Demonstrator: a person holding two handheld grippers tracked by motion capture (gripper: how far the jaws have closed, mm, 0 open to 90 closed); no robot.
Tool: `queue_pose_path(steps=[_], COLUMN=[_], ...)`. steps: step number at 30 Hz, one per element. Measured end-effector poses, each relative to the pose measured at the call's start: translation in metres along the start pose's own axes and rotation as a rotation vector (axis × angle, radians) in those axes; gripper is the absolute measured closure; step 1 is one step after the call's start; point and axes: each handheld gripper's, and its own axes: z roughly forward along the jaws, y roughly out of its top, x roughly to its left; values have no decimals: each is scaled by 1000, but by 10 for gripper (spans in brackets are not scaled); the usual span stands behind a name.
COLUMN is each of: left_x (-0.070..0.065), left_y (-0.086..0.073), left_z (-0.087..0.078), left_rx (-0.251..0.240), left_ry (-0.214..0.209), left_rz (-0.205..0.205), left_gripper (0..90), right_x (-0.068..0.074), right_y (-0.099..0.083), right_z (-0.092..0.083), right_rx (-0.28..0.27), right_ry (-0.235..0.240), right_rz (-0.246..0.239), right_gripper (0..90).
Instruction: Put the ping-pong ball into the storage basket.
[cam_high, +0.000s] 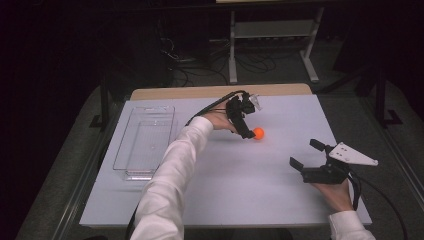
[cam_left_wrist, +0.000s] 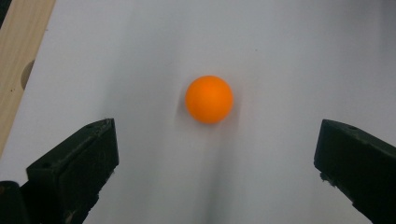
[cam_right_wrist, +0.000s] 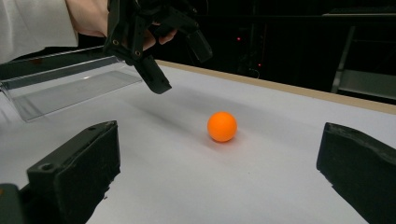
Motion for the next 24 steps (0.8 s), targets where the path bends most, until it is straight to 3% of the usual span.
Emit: queue_pose_path(steps=[24], left_x=[4], left_y=[3], left_z=[29], left_rx=[44], left_ry=[-23], left_rz=[8], left_gripper=[0], right_x=[0], right_y=[0], right_z=[0], right_rx=[1], right_ry=[4], right_rz=[-3], right_gripper=[0])
